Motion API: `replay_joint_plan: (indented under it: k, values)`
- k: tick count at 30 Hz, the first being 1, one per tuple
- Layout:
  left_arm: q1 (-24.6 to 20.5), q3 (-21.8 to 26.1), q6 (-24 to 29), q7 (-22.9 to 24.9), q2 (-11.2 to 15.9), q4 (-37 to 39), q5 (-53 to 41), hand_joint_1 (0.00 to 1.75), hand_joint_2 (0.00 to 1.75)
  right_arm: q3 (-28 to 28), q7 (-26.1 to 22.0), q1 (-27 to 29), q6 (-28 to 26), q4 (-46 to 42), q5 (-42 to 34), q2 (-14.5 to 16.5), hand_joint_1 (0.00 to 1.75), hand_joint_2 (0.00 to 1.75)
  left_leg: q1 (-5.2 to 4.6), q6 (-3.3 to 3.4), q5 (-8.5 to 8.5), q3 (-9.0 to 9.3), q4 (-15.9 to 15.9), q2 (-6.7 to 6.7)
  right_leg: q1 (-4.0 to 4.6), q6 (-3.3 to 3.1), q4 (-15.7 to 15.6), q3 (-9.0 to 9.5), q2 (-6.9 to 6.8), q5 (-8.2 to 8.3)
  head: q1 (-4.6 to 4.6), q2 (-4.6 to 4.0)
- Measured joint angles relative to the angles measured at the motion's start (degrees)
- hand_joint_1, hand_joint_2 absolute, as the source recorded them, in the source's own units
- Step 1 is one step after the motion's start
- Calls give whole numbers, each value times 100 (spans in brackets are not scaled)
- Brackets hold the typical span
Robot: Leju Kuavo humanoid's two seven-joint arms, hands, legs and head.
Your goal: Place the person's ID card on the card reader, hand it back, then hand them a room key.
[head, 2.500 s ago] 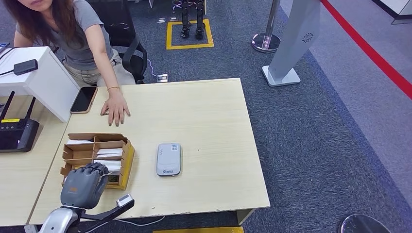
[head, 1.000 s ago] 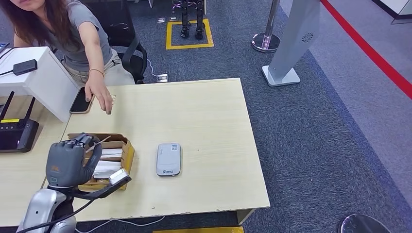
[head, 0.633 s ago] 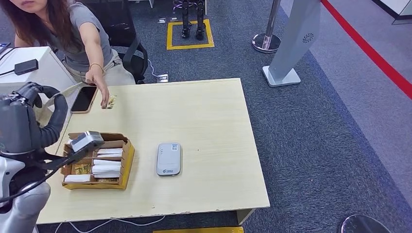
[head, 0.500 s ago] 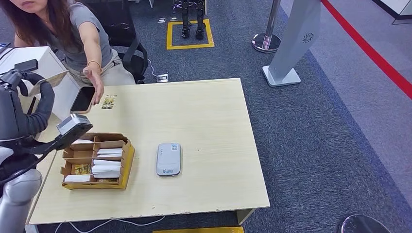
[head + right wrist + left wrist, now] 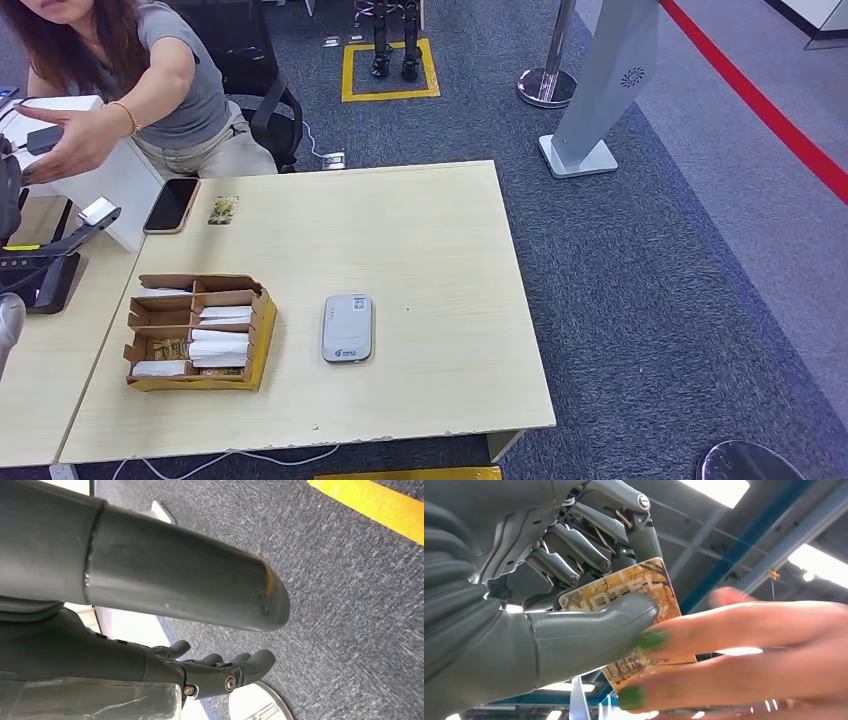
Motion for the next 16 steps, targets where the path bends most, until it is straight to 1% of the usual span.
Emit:
replay_joint_plan:
  k: [3, 6, 11, 16]
  values:
    - [-100, -43, 11, 11, 2, 328, -28, 175, 175, 46, 1, -9, 0, 0, 0, 7, 0, 0, -1, 0, -1, -1, 0, -1, -1, 0, -2, 0, -1, 0, 0, 1]
    - [-145, -82, 50, -4, 5, 500, -91, 175, 175, 81, 1, -13, -2, 0, 0, 11, 0, 0, 0, 0, -1, -1, 0, -1, -1, 0, -3, -1, -1, 0, 0, 0]
    - [-230, -272, 470, -138, -20, 668, -141, 175, 175, 102, -3, -34, 9, 0, -5, 22, 0, 0, 0, 0, -1, -1, 0, -3, -1, 0, -3, -2, -3, 0, 0, 1]
    - [-319, -449, 530, -159, -108, 694, -142, 175, 175, 105, -15, -36, 20, 0, -11, 47, 0, 0, 1, 0, 0, 0, 0, -2, -1, 0, -3, -2, -2, 1, 0, 0]
